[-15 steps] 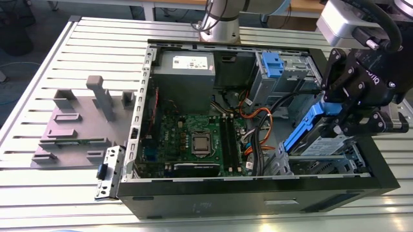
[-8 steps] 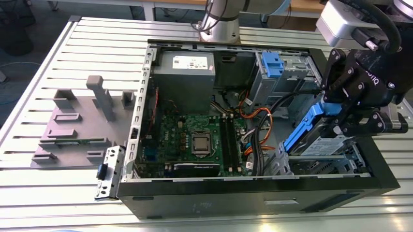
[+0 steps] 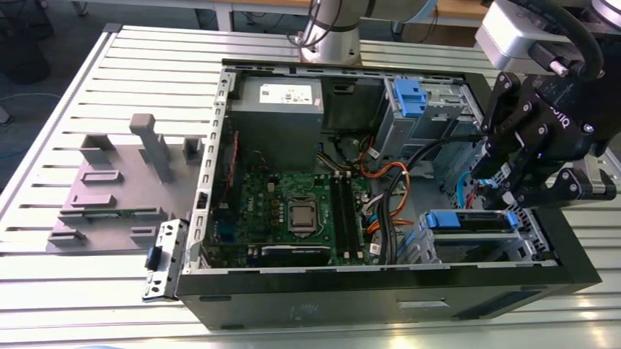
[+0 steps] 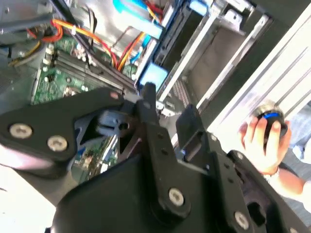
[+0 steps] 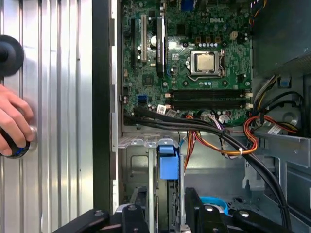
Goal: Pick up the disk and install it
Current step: 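Insert the disk into the insertion slot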
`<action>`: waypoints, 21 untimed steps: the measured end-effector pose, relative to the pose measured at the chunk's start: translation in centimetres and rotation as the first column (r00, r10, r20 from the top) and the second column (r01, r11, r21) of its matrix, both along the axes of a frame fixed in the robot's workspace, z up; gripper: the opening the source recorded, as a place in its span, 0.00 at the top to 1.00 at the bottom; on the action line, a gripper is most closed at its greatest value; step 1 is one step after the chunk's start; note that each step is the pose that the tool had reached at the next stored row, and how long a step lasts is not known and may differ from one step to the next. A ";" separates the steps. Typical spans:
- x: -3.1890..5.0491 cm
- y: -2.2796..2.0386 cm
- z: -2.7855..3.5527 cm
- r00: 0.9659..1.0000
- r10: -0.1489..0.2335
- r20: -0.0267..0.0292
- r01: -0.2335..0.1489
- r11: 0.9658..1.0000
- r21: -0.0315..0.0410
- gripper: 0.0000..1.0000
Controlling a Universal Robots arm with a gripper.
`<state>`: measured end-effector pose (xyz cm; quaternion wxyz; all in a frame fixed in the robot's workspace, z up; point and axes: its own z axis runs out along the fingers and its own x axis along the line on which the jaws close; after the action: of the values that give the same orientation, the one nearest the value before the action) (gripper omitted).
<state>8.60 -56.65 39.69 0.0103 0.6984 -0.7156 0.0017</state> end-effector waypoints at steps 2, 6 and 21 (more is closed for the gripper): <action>0.00 0.00 0.00 1.000 0.000 0.000 0.000 1.000 0.000 0.56; 0.00 0.00 0.00 1.000 0.000 0.000 0.000 1.000 0.000 0.64; 0.02 0.00 -0.28 1.000 0.000 0.000 0.000 1.000 0.000 0.89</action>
<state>8.62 -56.65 39.41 0.0103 0.6984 -0.7157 0.0017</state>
